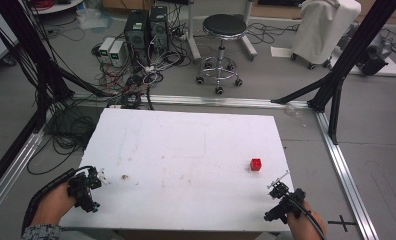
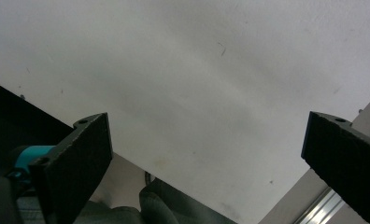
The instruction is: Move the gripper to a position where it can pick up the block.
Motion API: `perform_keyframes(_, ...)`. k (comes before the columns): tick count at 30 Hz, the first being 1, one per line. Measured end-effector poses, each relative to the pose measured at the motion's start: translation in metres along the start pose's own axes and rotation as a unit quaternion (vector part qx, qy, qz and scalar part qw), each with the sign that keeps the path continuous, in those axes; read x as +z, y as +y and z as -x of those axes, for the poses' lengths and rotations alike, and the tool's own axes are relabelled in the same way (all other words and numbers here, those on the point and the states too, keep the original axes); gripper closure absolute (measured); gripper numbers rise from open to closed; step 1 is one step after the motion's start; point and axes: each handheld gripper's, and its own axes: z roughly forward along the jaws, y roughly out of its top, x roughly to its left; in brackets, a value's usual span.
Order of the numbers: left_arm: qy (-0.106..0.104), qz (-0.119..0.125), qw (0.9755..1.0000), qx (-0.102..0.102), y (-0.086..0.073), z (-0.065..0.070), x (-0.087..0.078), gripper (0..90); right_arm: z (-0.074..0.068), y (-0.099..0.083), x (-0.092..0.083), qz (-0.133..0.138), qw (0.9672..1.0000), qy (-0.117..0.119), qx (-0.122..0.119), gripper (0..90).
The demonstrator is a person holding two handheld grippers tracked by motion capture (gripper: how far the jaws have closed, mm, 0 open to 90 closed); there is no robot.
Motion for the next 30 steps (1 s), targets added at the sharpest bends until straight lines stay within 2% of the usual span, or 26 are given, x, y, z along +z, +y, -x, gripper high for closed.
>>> perform_keyframes(3, -0.001, -0.001, 1.0000, -0.001, 0.000, 0.000, 0.000, 22.2, 0.000, 0.001, 0.000, 0.002, 1.0000, 0.001, 0.000, 1.2)
perform_keyframes(5, 0.001, 0.000, 1.0000, 0.000, 0.000, -0.001, 0.000, 22.2, 0.000, 0.005, 0.000, 0.006, 0.9998, 0.004, -0.017, 1.2)
perform_keyframes(6, 0.002, 0.000, 1.0000, 0.001, 0.000, -0.001, 0.000, 22.2, 0.000, 0.005, 0.000, 0.006, 0.9998, 0.004, -0.017, 1.2)
perform_keyframes(7, 0.001, 0.000, 1.0000, 0.000, 0.000, -0.001, 0.000, 22.2, 0.001, 0.008, -0.001, 0.016, 0.9991, 0.019, -0.035, 1.2)
perform_keyframes(10, -0.001, 0.000, 1.0000, -0.002, -0.001, 0.000, 0.000, 22.2, 0.004, 0.014, -0.003, 0.028, 0.9972, 0.030, -0.063, 1.2)
perform_keyframes(12, -0.001, 0.000, 1.0000, -0.002, -0.001, 0.000, 0.000, 22.2, 0.009, 0.017, -0.003, 0.034, 0.9954, 0.052, -0.073, 1.2)
perform_keyframes(18, -0.001, -0.001, 1.0000, -0.001, -0.001, -0.001, 0.001, 22.2, 0.022, 0.021, -0.005, 0.033, 0.9905, 0.071, -0.113, 1.2)
perform_keyframes(23, 0.000, -0.002, 1.0000, -0.002, -0.001, 0.000, 0.001, 22.2, 0.034, 0.026, -0.007, 0.036, 0.9876, 0.065, -0.138, 1.2)
perform_keyframes(26, 0.001, 0.000, 1.0000, -0.002, -0.001, 0.000, 0.000, 22.2, 0.039, 0.031, -0.009, 0.035, 0.9856, 0.045, -0.159, 1.2)
perform_keyframes(27, 0.002, 0.001, 1.0000, -0.004, -0.002, 0.000, 0.000, 22.2, 0.039, 0.031, -0.009, 0.035, 0.9856, 0.045, -0.159, 1.2)
perform_keyframes(30, 0.005, 0.004, 1.0000, -0.007, -0.003, 0.000, 0.000, 22.2, 0.043, 0.040, -0.009, 0.019, 0.9818, 0.026, -0.187, 1.2)
